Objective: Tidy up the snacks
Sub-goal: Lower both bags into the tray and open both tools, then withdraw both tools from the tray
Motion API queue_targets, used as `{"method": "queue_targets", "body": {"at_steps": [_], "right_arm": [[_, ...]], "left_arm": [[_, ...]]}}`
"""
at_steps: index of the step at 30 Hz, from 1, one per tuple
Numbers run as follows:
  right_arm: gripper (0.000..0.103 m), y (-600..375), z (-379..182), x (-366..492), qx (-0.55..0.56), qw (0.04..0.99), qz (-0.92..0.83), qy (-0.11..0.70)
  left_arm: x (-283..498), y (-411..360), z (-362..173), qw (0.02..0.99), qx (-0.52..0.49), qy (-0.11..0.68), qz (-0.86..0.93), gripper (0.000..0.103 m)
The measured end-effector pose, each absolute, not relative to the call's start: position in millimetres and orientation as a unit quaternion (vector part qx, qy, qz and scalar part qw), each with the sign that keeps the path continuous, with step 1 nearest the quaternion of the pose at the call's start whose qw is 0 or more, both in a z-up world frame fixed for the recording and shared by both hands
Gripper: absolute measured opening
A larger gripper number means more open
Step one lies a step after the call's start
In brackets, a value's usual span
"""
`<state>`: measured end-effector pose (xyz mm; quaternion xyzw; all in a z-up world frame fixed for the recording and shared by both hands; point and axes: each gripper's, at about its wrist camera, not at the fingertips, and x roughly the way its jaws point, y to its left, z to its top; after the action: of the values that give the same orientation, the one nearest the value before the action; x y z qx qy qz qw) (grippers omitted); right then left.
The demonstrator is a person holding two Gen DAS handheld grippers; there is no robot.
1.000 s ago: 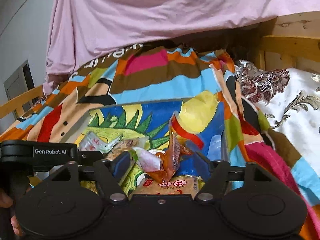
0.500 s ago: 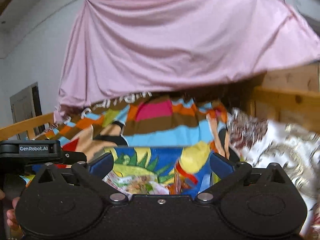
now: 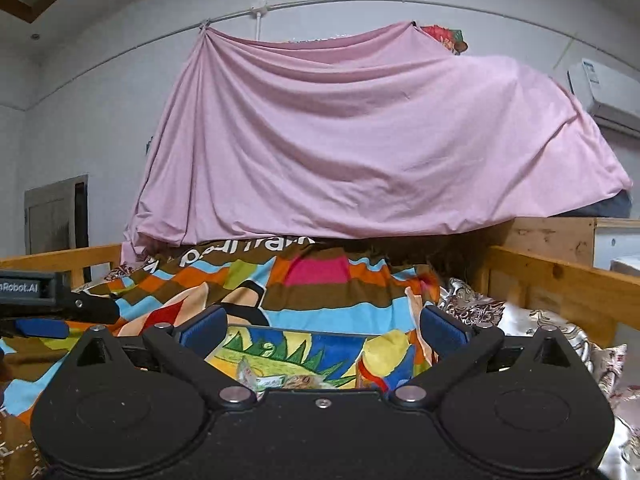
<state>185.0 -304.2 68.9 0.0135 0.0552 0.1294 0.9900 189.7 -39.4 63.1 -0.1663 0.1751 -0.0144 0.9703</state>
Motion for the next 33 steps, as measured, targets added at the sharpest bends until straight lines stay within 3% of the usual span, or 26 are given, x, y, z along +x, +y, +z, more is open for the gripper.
{"method": "queue_targets", "body": {"at_steps": [18,33], "right_arm": [[0.102,-261.5,48.3,65.6,-0.014,0.99,0.124,0.065],[0.102,-229.5,23.7,44.2,-0.077,0.98,0.146,0.108]], "left_arm": [[79.8,-18.5,50.9,0.984,-0.096,0.151,-0.004,0.103],[67.2,24.1,22.1,0.974,-0.128,0.184,0.028,0.103]]}}
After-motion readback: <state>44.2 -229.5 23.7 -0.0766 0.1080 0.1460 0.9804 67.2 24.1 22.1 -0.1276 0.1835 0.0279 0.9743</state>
